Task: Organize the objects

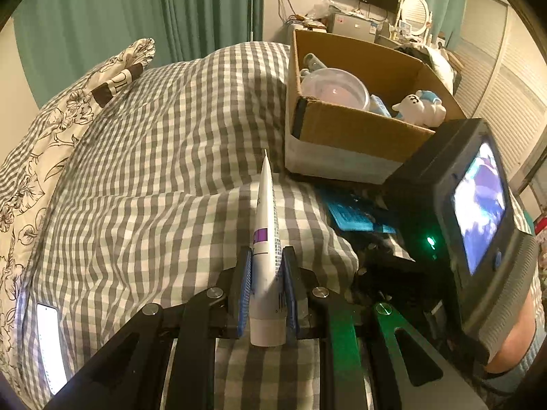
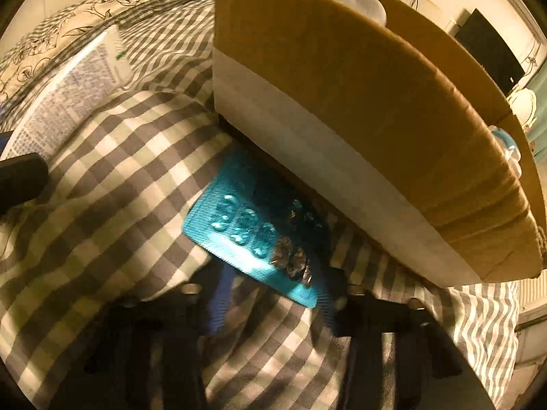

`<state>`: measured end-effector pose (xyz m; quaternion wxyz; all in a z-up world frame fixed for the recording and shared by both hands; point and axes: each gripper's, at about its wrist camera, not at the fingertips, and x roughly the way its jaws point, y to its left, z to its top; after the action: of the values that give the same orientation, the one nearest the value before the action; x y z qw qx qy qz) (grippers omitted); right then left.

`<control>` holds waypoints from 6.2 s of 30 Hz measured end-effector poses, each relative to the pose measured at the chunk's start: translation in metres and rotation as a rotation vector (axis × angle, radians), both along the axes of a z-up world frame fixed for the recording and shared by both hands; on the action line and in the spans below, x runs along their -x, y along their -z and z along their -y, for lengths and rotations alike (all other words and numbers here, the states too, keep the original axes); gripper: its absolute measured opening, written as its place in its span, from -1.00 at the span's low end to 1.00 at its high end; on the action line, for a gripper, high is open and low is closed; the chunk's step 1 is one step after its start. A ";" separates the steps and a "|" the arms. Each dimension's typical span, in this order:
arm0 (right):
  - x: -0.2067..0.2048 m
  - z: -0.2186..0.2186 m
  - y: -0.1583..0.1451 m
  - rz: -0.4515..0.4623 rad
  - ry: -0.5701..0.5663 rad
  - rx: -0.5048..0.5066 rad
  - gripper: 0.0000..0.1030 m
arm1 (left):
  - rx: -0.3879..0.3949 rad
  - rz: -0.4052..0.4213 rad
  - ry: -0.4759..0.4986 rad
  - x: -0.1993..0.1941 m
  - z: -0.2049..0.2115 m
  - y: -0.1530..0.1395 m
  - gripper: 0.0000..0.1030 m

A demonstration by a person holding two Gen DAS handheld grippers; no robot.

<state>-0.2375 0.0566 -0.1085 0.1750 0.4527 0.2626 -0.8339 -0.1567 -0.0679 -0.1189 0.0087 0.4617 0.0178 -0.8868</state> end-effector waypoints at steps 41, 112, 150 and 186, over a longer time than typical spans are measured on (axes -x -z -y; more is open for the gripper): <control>0.078 -0.110 -0.180 -0.040 0.120 0.519 -0.87 | 0.020 -0.108 0.149 0.158 -0.081 -0.094 -0.66; -0.072 -0.137 -0.188 -0.511 0.393 0.390 0.99 | 0.091 -0.486 -0.060 -0.019 -0.055 -0.112 1.00; -0.074 -0.134 -0.184 -0.498 0.390 0.369 0.99 | 0.068 -0.486 -0.063 -0.025 -0.057 -0.116 1.00; -0.072 -0.135 -0.179 -0.486 0.395 0.357 0.99 | 0.076 -0.479 -0.064 -0.025 -0.058 -0.114 1.00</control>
<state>-0.1651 0.1918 0.0702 0.0193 0.2453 0.0541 -0.9678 -0.1318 -0.0095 -0.0050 0.0495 0.2366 0.0005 -0.9703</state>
